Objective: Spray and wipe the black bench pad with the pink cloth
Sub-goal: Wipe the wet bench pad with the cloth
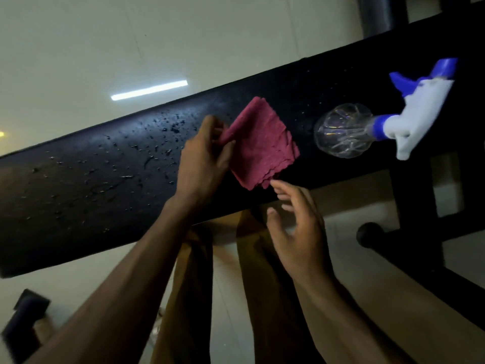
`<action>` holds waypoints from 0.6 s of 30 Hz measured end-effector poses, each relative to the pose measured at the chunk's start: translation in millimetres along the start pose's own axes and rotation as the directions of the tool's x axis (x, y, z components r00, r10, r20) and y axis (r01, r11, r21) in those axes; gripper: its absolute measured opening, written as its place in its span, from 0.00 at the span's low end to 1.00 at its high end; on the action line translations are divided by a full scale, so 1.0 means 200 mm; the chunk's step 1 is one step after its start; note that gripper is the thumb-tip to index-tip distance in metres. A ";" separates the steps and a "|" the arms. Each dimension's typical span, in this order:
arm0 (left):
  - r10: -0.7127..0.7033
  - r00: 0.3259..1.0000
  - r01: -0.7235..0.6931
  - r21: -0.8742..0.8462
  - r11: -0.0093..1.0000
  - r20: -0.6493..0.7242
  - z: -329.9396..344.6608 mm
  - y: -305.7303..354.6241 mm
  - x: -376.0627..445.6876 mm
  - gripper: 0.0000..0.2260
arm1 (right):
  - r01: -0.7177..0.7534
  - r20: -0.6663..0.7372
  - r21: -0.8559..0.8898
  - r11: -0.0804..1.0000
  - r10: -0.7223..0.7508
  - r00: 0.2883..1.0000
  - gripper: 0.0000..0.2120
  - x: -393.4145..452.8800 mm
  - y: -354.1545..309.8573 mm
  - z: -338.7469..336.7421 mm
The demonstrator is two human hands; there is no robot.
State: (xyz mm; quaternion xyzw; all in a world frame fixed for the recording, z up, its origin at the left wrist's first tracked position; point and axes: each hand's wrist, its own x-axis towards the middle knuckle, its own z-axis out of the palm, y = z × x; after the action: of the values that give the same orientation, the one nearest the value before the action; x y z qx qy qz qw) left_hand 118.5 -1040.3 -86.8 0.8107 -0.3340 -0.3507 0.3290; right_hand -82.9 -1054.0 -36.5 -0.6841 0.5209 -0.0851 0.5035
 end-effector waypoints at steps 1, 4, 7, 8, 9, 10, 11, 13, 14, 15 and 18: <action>-0.006 1.000 0.005 -0.044 0.999 -0.011 -0.02 0.00 -0.02 0.08 | 0.014 0.041 -0.014 1.000 -0.013 0.999 0.19 0.01 -0.03 0.03; -0.017 0.998 0.008 -0.162 0.987 -0.057 -0.11 0.03 -0.07 0.07 | 0.073 0.115 -0.062 0.995 -0.065 0.991 0.15 0.08 -0.10 0.10; -0.046 0.994 0.021 -0.236 0.972 -0.101 -0.22 0.03 -0.11 0.06 | 0.159 0.173 -0.113 0.981 -0.138 0.975 0.12 0.16 -0.17 0.18; -0.075 0.991 0.046 -0.240 0.970 -0.112 -0.26 0.00 -0.12 0.06 | 0.188 0.194 -0.132 0.973 -0.161 0.968 0.11 0.18 -0.20 0.21; -0.121 0.985 0.089 -0.235 0.968 -0.124 -0.30 -0.05 -0.13 0.07 | 0.211 0.212 -0.149 0.966 -0.178 0.961 0.11 0.21 -0.22 0.25; -0.180 0.974 0.147 -0.224 0.963 -0.136 -0.34 -0.11 -0.13 0.07 | 0.233 0.225 -0.170 0.958 -0.192 0.955 0.10 0.23 -0.24 0.29; -0.244 0.960 0.212 -0.209 0.955 -0.140 -0.37 -0.17 -0.14 0.06 | 0.260 0.231 -0.192 0.946 -0.214 0.949 0.10 0.25 -0.26 0.34; -0.324 0.932 0.301 -0.151 0.941 -0.161 -0.43 -0.30 -0.16 0.06 | 0.340 0.234 -0.234 0.911 -0.286 0.929 0.09 0.30 -0.28 0.43; -0.326 0.924 0.309 -0.111 0.945 -0.200 -0.45 -0.36 -0.18 0.07 | 0.386 0.248 -0.261 0.885 -0.325 0.913 0.10 0.32 -0.29 0.47; -0.302 0.919 0.293 -0.074 0.953 -0.254 -0.47 -0.40 -0.20 0.08 | 0.429 0.279 -0.295 0.854 -0.352 0.893 0.13 0.35 -0.29 0.51; -0.138 0.915 0.205 0.142 0.968 -0.379 -0.51 -0.54 -0.26 0.12 | 0.545 0.471 -0.455 0.704 -0.329 0.819 0.29 0.45 -0.24 0.61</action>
State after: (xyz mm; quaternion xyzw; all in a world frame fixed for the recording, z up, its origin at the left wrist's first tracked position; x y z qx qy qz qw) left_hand 203.9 -908.5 -97.3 0.9143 -0.2242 -0.1897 0.2791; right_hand 65.7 -1054.7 -93.6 -0.9111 0.2412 0.0808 0.3242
